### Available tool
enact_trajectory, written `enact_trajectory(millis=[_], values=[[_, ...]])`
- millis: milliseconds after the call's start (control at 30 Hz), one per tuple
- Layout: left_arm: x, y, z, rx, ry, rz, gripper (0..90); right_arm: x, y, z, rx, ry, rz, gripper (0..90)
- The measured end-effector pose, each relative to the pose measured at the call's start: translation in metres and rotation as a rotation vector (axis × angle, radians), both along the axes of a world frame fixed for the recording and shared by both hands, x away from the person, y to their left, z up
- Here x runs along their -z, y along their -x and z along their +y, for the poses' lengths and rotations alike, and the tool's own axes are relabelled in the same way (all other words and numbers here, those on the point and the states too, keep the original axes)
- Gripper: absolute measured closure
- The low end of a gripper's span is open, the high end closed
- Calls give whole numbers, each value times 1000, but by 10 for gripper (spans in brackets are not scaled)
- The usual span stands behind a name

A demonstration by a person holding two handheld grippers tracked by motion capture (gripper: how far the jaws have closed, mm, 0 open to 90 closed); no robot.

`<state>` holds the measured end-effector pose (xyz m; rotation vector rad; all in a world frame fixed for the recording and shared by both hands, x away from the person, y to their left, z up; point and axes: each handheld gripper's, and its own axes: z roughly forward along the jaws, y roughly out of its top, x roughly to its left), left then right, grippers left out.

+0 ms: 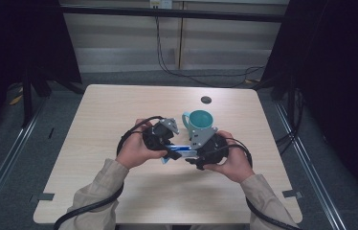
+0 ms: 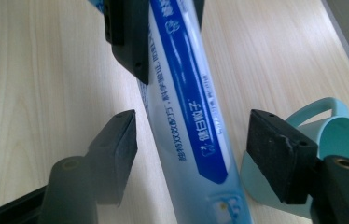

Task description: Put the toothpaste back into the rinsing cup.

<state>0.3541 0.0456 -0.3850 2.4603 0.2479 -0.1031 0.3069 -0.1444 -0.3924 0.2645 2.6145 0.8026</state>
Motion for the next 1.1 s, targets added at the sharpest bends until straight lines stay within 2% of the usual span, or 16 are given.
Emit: enact_trajectory(millis=[167,400,533,700,733,900,1033,1100], values=[[-2,0,-3,13,-3,4,704,4,-3,1,-4,5,9,347],[0,0,-6,16,-15,4,703,5,-4,2,-19,31,32,440],[0,-1,-7,18,-12,7,703,5,-4,4,-22,34,35,448],[0,0,-8,23,-22,2,703,6,-6,5,-29,43,60,488],[0,0,-8,23,-20,3,702,6,-6,6,-37,55,70,519],[-1,1,-10,38,-30,0,702,6,-6,7,-54,72,73,547],[-1,2,-12,54,-41,-12,697,5,-8,6,-62,80,106,607],[-1,2,-13,55,-40,-3,689,5,-8,5,-65,83,122,644]])
